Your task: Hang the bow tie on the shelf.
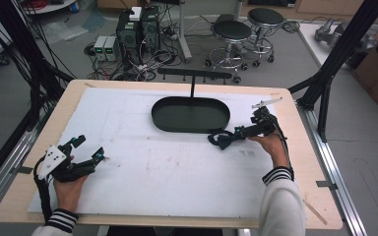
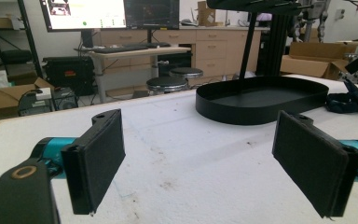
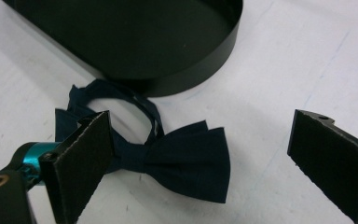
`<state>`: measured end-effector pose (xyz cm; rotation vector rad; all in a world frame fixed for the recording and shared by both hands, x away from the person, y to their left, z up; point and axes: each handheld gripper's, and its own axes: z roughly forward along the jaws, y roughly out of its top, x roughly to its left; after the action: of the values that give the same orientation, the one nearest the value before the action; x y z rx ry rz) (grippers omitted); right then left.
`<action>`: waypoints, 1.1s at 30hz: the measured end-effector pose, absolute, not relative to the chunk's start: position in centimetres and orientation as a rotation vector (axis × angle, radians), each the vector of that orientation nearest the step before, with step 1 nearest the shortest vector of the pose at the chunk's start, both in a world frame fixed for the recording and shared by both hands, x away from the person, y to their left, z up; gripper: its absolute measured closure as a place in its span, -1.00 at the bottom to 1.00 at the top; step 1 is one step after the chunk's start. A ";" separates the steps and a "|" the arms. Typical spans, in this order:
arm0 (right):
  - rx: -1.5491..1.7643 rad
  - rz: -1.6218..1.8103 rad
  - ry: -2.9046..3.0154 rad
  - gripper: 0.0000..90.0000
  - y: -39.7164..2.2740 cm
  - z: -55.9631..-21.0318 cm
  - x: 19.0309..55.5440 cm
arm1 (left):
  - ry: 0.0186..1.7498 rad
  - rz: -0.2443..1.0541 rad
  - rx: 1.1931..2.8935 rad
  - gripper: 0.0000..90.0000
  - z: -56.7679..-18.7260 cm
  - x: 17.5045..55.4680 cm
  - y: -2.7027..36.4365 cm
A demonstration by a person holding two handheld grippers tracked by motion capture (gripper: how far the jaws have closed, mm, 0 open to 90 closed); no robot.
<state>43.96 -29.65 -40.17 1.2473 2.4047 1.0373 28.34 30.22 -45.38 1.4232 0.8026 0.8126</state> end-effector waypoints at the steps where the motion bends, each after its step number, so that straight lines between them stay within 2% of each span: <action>1: 1.247 1.037 2.405 -0.87 -29.7 -40.2 44.0 | 0.803 0.813 1.423 -0.62 -45.4 28.3 30.2; 2: 1.249 1.035 2.417 -0.86 -29.7 -40.3 44.0 | 0.802 0.813 1.421 -0.62 -45.4 28.3 30.2; 4: 1.255 1.031 2.443 -0.60 -29.9 -40.6 44.2 | 0.802 0.810 1.418 -0.62 -45.4 28.3 30.2; 15: 1.290 1.014 2.495 -0.56 -30.2 -41.6 44.7 | 0.797 0.812 1.412 -0.62 -45.4 28.3 30.3; 26: 1.291 1.024 2.543 -0.15 -30.1 -42.0 44.9 | 0.792 0.811 1.411 -0.62 -45.4 28.2 30.3; 33: 1.317 1.062 2.550 -0.11 -30.5 -42.3 45.1 | 0.791 0.810 1.409 -0.62 -45.4 28.2 30.3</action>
<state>45.11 -30.45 -42.30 1.3165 2.5502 1.0625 28.24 30.32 -45.44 1.4094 0.7911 0.8102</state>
